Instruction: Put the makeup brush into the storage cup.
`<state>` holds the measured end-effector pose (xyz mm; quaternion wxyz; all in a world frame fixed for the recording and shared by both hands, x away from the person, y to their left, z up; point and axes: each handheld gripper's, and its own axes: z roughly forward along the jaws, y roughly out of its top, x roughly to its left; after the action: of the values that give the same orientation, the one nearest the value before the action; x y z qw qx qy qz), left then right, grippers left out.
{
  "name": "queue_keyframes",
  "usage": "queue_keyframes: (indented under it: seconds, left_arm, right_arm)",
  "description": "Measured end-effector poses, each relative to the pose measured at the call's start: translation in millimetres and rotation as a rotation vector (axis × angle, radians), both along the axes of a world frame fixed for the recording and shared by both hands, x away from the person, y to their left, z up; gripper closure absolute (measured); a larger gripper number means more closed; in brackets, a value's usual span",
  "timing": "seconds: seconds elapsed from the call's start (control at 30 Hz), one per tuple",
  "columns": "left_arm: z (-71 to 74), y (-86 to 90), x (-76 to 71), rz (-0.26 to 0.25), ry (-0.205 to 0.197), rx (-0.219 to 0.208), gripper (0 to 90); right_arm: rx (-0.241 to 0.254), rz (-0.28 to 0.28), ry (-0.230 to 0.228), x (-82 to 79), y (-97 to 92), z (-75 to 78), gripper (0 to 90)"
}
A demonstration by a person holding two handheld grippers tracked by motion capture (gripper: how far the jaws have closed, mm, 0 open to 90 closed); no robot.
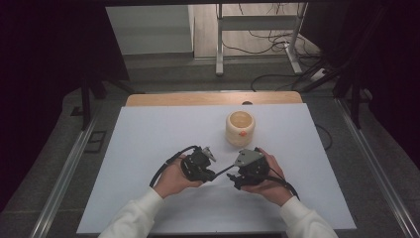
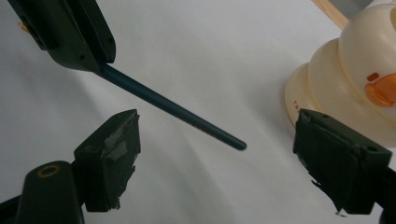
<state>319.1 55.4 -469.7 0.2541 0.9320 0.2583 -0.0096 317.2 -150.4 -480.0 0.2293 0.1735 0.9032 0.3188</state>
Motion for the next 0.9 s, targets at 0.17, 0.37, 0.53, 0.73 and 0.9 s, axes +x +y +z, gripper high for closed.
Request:
queue_keyframes:
  seconds: [0.17,0.37,0.53,0.73,0.9]
  left_arm:
    - [0.3,-2.0,1.6,-0.014,0.002,0.014,83.7]
    - [-0.4,-5.7,2.6,-0.005,0.010,0.009,83.7]
    - [1.5,-9.2,3.7,-0.010,0.010,0.011,83.7]
    - [3.4,-12.1,5.1,-0.016,0.009,0.001,83.7]
    - [6.1,-11.3,5.6,-0.009,0.006,-0.002,83.6]
  right_arm:
    - [-0.014,0.010,-0.005,-0.4,3.5,-1.9,16.9]
    - [-0.036,0.034,-0.016,-2.0,9.5,-4.0,19.0]
    - [-0.072,0.072,-0.021,-5.1,17.8,-7.2,23.4]
    - [-0.127,0.152,-0.047,-9.7,26.8,-11.8,48.1]
    - [-0.153,0.173,-0.090,-12.3,28.3,-12.5,63.0]
